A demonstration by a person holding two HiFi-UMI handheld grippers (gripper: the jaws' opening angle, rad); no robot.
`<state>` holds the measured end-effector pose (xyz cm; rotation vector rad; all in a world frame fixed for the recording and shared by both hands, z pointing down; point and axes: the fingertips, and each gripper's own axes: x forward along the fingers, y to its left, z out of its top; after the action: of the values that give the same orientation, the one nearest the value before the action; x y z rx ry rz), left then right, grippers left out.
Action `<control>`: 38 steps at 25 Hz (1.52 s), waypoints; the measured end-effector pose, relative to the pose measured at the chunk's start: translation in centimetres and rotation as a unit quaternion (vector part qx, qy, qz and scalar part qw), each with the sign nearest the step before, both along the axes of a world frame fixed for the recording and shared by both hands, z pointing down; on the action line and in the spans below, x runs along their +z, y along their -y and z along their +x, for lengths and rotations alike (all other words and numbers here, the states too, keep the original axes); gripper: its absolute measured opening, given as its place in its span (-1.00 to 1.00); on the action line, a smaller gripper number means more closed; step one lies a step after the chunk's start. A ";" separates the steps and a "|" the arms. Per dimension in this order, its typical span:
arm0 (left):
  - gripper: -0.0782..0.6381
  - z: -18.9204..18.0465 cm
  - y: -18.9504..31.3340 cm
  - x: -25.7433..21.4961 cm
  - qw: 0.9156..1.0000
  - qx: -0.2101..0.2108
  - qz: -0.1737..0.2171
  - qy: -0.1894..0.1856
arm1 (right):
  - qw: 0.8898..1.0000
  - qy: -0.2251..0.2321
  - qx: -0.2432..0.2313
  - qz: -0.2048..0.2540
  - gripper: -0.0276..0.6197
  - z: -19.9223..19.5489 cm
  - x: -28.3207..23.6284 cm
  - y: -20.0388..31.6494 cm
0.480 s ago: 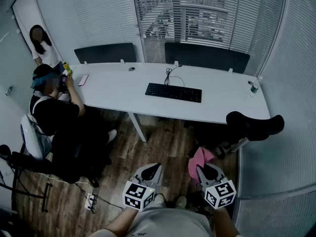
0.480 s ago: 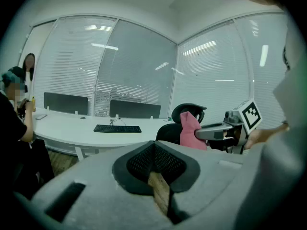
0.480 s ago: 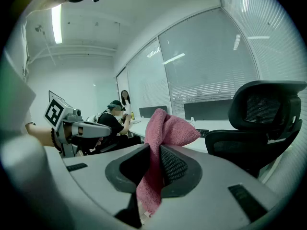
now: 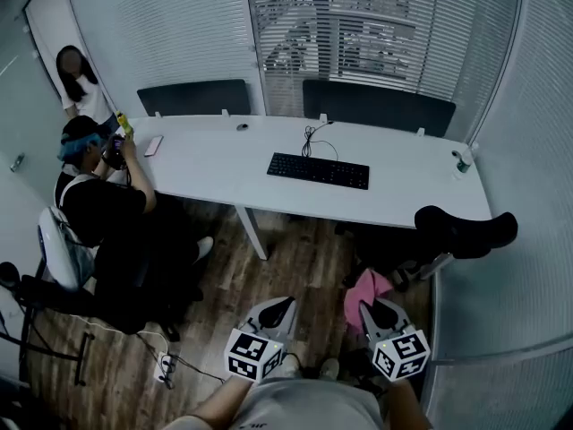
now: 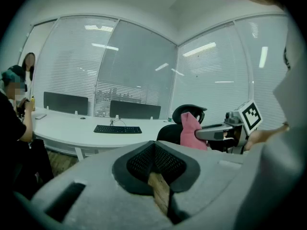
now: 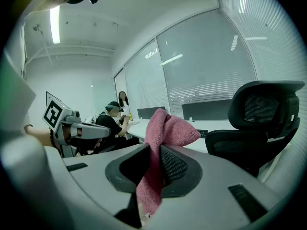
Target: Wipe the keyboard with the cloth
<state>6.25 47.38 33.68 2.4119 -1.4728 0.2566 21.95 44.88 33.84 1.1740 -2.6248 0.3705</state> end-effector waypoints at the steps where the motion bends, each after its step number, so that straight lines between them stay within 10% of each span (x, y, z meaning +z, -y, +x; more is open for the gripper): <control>1: -0.75 -0.1 0.0 0.0 1.000 0.001 0.000 -0.001 | 1.000 0.006 0.000 0.000 -0.72 -0.1 -0.1 0.0; 38: -0.75 -6.9 6.2 0.8 0.999 0.039 0.003 -0.007 | 0.999 0.008 0.042 0.003 -0.72 -5.8 -0.1 6.0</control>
<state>-0.70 41.15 34.45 2.4747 -1.3776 0.2514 16.17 38.84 33.74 1.2906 -2.5986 0.3901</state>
